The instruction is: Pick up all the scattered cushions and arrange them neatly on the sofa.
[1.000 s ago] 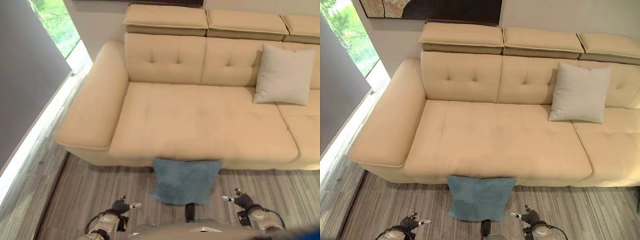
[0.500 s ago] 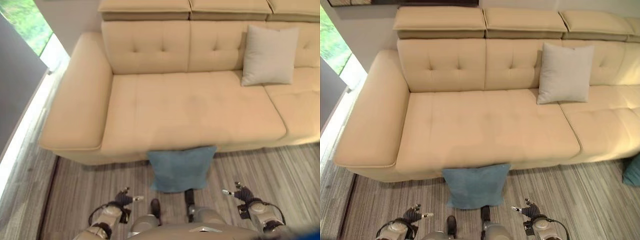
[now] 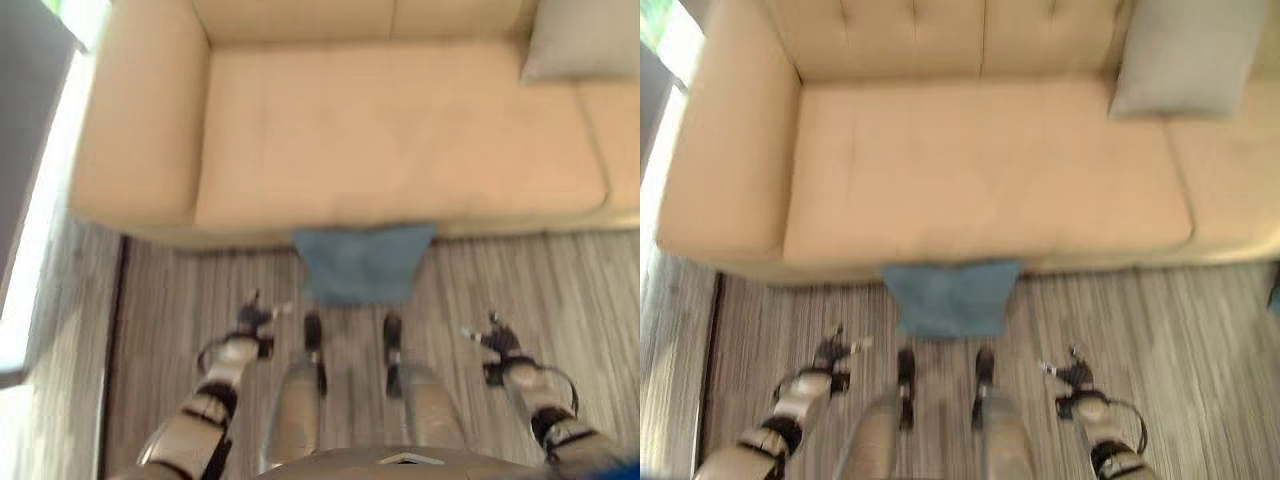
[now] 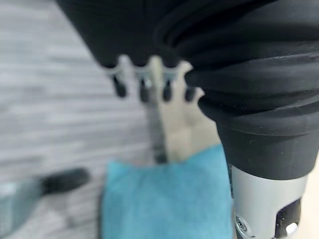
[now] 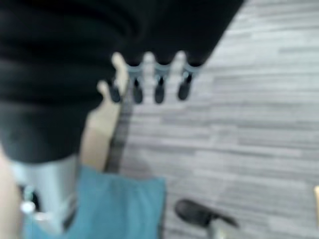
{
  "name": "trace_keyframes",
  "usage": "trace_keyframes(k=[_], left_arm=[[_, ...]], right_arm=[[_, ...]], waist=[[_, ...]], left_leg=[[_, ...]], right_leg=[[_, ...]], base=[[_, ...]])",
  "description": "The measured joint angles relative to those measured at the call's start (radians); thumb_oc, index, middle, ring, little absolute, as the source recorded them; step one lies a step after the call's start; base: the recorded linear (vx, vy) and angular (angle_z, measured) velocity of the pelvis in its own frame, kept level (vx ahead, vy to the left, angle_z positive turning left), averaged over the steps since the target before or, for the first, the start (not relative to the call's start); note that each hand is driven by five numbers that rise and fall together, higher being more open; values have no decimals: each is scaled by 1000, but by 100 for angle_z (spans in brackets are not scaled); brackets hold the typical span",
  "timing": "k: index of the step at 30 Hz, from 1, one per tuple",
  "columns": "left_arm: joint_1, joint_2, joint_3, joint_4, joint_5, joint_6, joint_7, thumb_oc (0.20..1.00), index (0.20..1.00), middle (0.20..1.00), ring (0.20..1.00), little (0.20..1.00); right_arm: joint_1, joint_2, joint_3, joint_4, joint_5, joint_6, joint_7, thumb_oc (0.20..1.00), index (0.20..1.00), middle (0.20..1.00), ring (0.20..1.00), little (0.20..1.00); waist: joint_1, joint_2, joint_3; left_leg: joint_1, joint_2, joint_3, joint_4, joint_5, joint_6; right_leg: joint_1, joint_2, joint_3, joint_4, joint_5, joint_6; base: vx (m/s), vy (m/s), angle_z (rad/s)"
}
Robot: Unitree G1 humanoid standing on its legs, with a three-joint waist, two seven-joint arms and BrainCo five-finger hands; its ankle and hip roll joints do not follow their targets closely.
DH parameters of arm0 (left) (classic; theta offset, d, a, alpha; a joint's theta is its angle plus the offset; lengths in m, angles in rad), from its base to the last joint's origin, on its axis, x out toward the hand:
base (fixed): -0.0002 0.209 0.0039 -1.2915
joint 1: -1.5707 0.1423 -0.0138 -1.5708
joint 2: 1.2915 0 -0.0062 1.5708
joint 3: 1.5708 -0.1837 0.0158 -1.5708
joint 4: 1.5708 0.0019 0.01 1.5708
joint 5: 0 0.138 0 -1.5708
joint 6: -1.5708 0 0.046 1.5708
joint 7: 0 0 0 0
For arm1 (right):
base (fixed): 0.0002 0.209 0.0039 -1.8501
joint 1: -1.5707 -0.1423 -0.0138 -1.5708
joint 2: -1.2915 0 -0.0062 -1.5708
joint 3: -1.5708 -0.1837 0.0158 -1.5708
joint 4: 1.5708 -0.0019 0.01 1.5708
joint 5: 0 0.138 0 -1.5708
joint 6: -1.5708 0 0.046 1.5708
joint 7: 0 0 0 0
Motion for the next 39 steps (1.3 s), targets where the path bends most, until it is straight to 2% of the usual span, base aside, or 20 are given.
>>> trace_keyframes(k=[1,3,4,8,10,11,12,13,14,15,16,20,22,30,32,33,39], left_arm=[[-45,7,-11,-41,-42,-19,41,1000,1000,1000,1000,1000],[-99,14,-7,-48,-57,-28,57,1000,1000,1000,1000,1000],[-103,30,-43,-75,-63,-34,78,1000,1000,1000,1000,1000],[-240,58,-77,-88,-62,-48,114,1000,1000,1000,1000,1000],[-315,57,-80,-83,-62,-48,125,1000,1000,1000,1000,1000],[-375,67,-77,-82,-63,-46,134,1000,1000,1000,1000,1000],[-384,66,-77,-82,-63,-46,139,1000,1000,1000,1000,1000],[-408,68,-86,-66,-64,-47,142,1000,1000,1000,1000,1000],[-459,79,-101,-38,-65,-48,148,1000,1000,1000,1000,1000],[-501,93,-105,-9,-68,-42,148,1000,1000,1000,1000,1000],[-534,107,-88,-6,-90,-29,148,1000,1000,1000,1000,1000],[-572,109,-75,3,-124,-27,154,1000,1000,1000,1000,1000],[-594,142,-74,-20,-134,-29,162,1000,1000,1000,1000,1000],[-642,160,-70,-27,-209,-30,166,1000,1000,1000,1000,1000],[-650,161,-71,-27,-218,-31,165,1000,1000,1000,1000,1000],[-652,171,-76,-48,-247,-37,162,1000,1000,1000,1000,1000],[-755,163,-130,-45,-290,-39,160,1000,1000,1000,1000,1000]], right_arm=[[-24,-5,12,-60,1,-20,-50,1000,1000,1000,1000,1000],[-104,-3,19,-83,1,-32,-83,1000,1000,1000,1000,1000],[-134,-13,49,-106,2,-36,-111,1000,1000,1000,1000,1000],[-332,-44,61,-138,-1,-63,-195,1000,1000,1000,1000,1000],[-419,-59,74,-142,-2,-79,-226,1000,1000,1000,1000,1000],[-496,-74,83,-143,-2,-81,-238,1000,1000,1000,1000,1000],[-526,-80,89,-144,-2,-83,-251,1000,1000,1000,1000,1000],[-530,-86,92,-135,-1,-84,-263,1000,1000,1000,1000,1000],[-562,-105,97,-117,-2,-87,-268,1000,1000,1000,1000,1000],[-599,-121,103,-93,0,-86,-267,1000,1000,1000,1000,1000],[-635,-144,85,-110,3,-87,-271,1000,1000,1000,1000,1000],[-644,-158,87,-101,38,-81,-274,1000,1000,1000,1000,1000],[-665,-166,87,-97,66,-84,-266,1000,1000,1000,1000,1000],[-756,-196,105,-124,139,-90,-211,1000,1000,1000,1000,1000],[-784,-196,132,-131,162,-94,-203,1000,1000,1000,1000,1000],[-808,-198,150,-164,169,-100,-194,1000,1000,1000,1000,1000],[-906,-167,219,-166,209,-104,-177,1000,1000,1000,1000,1000]], waist=[[-11,-9,7],[-17,-7,49],[-16,-3,39],[-15,0,57],[-18,-2,64],[-14,-2,85],[-9,1,87],[-25,3,75],[-38,7,70],[-32,8,71],[-28,9,90],[-39,9,107],[-38,11,104],[-22,10,104],[-22,10,104],[-24,3,71],[-23,0,72]], left_leg=[[-117,-5,-1,86,-19,14],[-162,-16,-5,97,-21,12],[-224,-16,-5,140,-33,13],[-451,-22,-7,255,-35,12],[-554,-24,-5,324,-35,11],[-619,-34,-36,404,-82,8],[-633,-27,-41,412,-82,8],[-668,-22,-24,425,-83,6],[-730,-26,-25,471,-102,-5],[-783,-24,-35,563,-134,3],[-801,-25,-40,567,-138,9],[-800,-22,-31,532,-134,9],[-825,-21,-33,507,-133,9],[-829,-27,-33,468,-125,16],[-831,-29,-34,468,-125,16],[-875,-29,-34,468,-125,15],[-933,-35,-36,502,-124,19]], right_leg=[[-127,-16,19,97,-21,-2],[-179,-27,32,121,-19,5],[-242,-28,50,164,-41,17],[-482,-34,74,302,-47,15],[-595,-34,88,393,-71,2],[-654,-26,87,433,-71,1],[-675,-15,93,465,-82,7],[-716,-22,104,558,-132,-21],[-753,-31,91,557,-139,-17],[-800,-27,84,565,-138,-18],[-846,-22,88,572,-122,-19],[-849,-21,87,535,-99,-30],[-871,-20,81,508,-96,-31],[-871,-27,75,476,-97,-34],[-872,-29,73,475,-98,-34],[-915,-29,74,477,-100,-32],[-966,-31,74,490,-93,-29]], base=[[-122,35,-1],[-75,21,0],[-83,14,-1],[-81,-7,6],[-14,-13,4],[-9,-44,-17],[-8,-34,-13],[3,-33,12],[18,-21,18],[26,-25,-12],[39,-24,-26],[41,-21,-7],[43,-41,-2],[40,-14,1],[55,-12,2],[45,1,2],[26,16,-1]])
